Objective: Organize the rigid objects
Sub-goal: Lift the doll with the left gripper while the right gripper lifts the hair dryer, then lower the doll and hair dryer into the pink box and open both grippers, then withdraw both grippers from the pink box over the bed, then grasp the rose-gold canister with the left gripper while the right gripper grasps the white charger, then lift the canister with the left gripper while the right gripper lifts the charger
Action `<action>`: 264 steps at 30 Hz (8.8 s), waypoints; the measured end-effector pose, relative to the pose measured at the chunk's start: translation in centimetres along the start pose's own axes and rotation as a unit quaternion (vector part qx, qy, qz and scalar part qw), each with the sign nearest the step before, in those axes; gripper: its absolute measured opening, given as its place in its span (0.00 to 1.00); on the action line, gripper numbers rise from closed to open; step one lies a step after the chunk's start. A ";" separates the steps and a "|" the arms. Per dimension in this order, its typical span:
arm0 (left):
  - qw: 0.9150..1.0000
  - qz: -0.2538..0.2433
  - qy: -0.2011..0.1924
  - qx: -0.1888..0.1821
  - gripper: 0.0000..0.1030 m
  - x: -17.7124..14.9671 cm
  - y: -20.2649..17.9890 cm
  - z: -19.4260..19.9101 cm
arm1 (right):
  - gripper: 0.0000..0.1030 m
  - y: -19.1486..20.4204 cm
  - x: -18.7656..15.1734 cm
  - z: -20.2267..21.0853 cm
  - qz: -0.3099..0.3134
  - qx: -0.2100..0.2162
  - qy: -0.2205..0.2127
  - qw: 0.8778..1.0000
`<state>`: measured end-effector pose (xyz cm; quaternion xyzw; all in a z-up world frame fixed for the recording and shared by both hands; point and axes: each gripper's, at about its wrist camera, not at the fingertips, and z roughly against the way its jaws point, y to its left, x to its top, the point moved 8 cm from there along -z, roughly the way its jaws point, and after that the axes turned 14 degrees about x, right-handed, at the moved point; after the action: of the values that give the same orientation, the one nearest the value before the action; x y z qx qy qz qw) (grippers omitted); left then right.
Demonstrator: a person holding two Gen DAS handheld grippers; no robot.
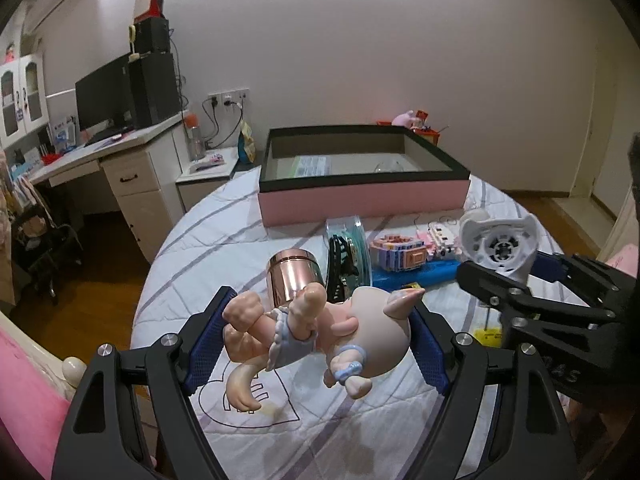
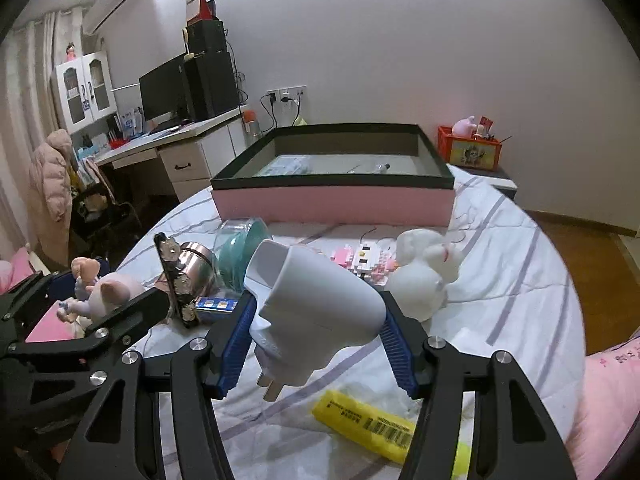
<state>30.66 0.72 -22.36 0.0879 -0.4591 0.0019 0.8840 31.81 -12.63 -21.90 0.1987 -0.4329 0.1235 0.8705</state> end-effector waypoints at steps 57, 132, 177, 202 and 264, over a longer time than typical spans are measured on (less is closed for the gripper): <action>0.997 -0.042 -0.054 0.021 0.79 18.5 -5.5 -12.2 | 0.59 -6.2 15.4 -3.7 0.048 -0.071 -0.064 0.994; 0.993 0.024 -0.116 -0.004 1.00 1.9 0.7 11.4 | 1.00 4.7 0.4 16.0 0.072 -0.086 -0.160 0.981; 0.996 0.069 0.052 0.009 1.00 -2.1 3.5 -5.0 | 0.63 -10.8 -4.3 0.7 -0.086 -0.073 0.037 0.993; 0.994 0.000 0.110 0.009 0.46 -1.5 1.0 -11.4 | 0.63 -10.8 -3.1 -0.7 -0.065 -0.081 0.049 0.993; 0.981 0.020 -0.193 0.023 0.46 10.0 0.1 8.4 | 0.63 3.9 8.6 10.5 0.081 -0.070 -0.170 0.980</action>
<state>29.64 -1.32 -9.48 0.0980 -0.6227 0.0129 0.7762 28.03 -13.53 -8.32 0.1193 -0.5965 0.1271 0.7834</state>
